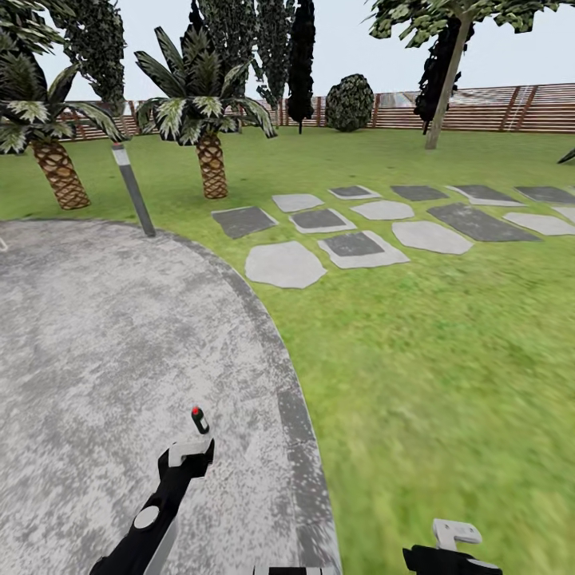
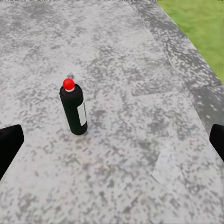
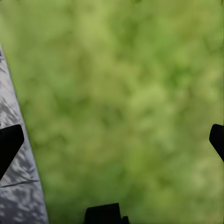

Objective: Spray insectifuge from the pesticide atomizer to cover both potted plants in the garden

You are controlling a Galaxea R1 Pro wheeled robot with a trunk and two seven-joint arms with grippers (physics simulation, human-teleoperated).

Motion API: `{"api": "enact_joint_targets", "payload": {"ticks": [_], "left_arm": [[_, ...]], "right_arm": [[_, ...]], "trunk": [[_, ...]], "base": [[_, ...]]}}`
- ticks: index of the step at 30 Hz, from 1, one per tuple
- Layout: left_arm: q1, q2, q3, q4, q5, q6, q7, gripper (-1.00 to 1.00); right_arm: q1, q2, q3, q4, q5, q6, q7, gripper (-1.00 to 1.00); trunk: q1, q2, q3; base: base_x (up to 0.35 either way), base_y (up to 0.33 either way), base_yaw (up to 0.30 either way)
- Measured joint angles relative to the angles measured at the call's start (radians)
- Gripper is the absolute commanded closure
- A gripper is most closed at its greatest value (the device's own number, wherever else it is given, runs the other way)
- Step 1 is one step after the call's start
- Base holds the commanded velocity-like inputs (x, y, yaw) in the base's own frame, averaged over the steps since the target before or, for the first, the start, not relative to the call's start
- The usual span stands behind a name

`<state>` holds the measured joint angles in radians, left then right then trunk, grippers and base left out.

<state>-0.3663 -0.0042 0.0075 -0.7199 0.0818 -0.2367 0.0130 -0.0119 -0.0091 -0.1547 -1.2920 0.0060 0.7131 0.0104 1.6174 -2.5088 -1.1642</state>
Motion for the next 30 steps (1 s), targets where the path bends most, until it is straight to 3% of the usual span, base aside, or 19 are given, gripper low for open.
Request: {"api": "enact_joint_targets", "payload": {"ticks": [14, 30], "left_arm": [[0.000, 0.000, 0.000, 0.000, 0.001, -0.001, 0.000, -1.00], [0.000, 0.000, 0.001, 0.000, 0.002, -0.001, 0.000, -1.00]], "right_arm": [[0.000, 0.000, -0.001, 0.000, 0.000, 0.000, 0.001, -1.00], [0.000, 0.000, -0.001, 0.000, 0.000, 0.000, 0.001, -1.00]], "trunk": [[0.000, 0.000, 0.000], [0.000, 0.000, 0.000]], "base": [[0.305, 0.000, 0.000], [0.019, 0.073, 0.000]]}}
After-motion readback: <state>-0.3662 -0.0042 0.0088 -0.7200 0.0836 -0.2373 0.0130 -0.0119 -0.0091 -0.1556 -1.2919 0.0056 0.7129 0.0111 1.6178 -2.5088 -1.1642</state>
